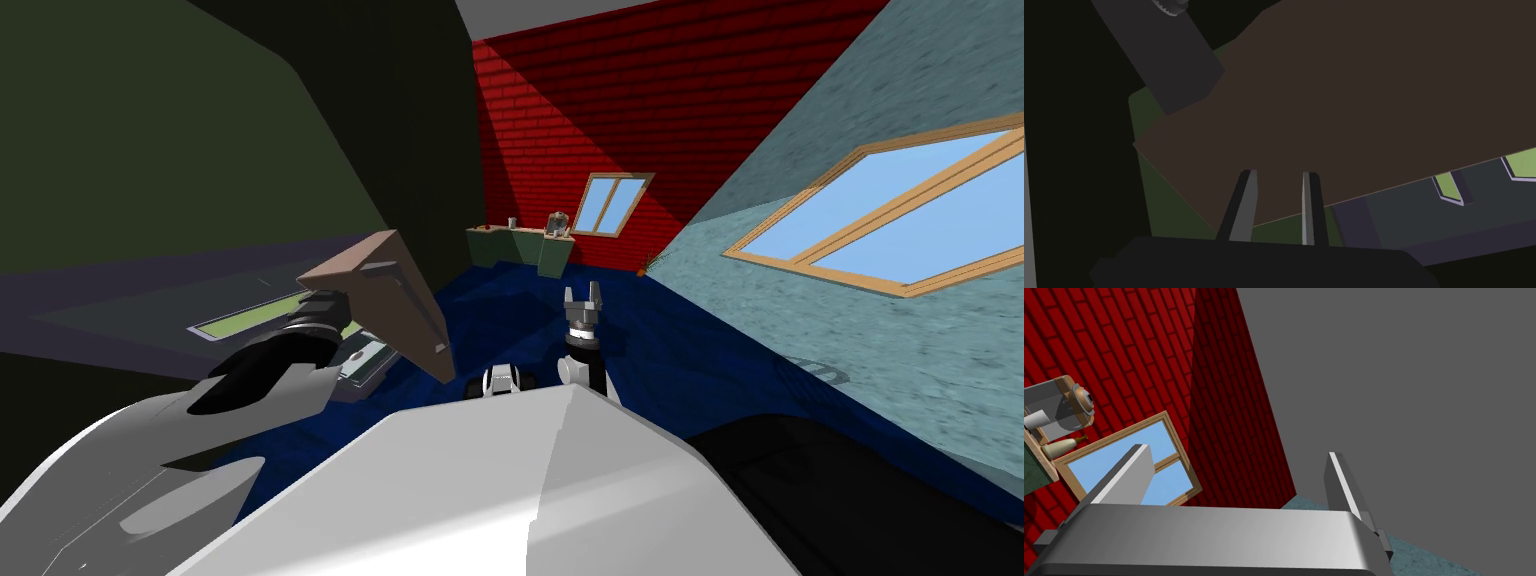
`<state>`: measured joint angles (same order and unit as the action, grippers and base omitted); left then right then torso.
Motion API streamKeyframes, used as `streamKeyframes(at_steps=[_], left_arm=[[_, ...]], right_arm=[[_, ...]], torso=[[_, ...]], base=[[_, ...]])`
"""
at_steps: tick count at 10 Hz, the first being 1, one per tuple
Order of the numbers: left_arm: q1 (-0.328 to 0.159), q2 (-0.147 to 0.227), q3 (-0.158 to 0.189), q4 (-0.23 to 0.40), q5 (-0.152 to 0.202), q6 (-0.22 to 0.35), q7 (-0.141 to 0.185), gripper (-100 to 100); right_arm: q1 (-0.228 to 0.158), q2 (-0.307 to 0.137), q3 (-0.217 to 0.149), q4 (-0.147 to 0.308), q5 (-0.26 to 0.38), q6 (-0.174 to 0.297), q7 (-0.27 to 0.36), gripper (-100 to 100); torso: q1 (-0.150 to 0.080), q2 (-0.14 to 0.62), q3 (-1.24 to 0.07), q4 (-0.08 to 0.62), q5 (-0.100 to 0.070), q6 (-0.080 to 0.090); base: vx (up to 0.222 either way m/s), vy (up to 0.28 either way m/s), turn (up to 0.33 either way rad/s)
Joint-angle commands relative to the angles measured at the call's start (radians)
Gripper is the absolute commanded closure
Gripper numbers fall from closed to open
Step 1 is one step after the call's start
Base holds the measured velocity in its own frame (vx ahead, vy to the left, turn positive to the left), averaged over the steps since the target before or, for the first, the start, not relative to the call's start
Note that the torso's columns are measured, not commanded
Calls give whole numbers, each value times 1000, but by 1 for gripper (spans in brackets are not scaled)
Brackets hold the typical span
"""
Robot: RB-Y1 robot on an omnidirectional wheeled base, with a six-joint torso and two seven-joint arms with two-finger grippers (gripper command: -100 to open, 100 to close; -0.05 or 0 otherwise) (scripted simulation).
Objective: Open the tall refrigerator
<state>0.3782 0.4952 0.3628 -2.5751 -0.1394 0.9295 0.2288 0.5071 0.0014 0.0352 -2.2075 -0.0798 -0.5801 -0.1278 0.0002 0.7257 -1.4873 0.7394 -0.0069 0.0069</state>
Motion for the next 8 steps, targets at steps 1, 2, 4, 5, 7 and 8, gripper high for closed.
streamKeyframes(at_steps=[1,2,4,5,7,8], left_arm=[[-4,5,7,-10,8,10,2,100],[-2,3,5,18,9,11,2,-100],[-6,-1,4,56,8,5,1,-100],[-8,-3,3,71,7,1,1,-100],[-16,-9,2,105,3,-13,-1,-100],[-22,-11,6,108,-5,-19,1,-100]], right_arm=[[0,0,0,0,0,0,0,0],[0,0,0,0,0,0,0,0],[0,0,0,0,0,0,0,0],[0,0,0,0,0,0,0,0],[0,0,0,0,0,0,0,0],[0,0,0,0,0,0,0,0]], torso=[[8,-3,0,-3,5,-2],[9,-3,-1,-5,8,-1],[11,-4,1,-10,14,-3],[12,-5,0,-9,13,-2],[8,-9,-6,-4,4,2],[7,-13,-8,-4,3,3]], base=[[23,21,33],[-21,-19,29],[-1,-21,2],[-7,-34,23],[8,-49,5],[74,-78,-5]])
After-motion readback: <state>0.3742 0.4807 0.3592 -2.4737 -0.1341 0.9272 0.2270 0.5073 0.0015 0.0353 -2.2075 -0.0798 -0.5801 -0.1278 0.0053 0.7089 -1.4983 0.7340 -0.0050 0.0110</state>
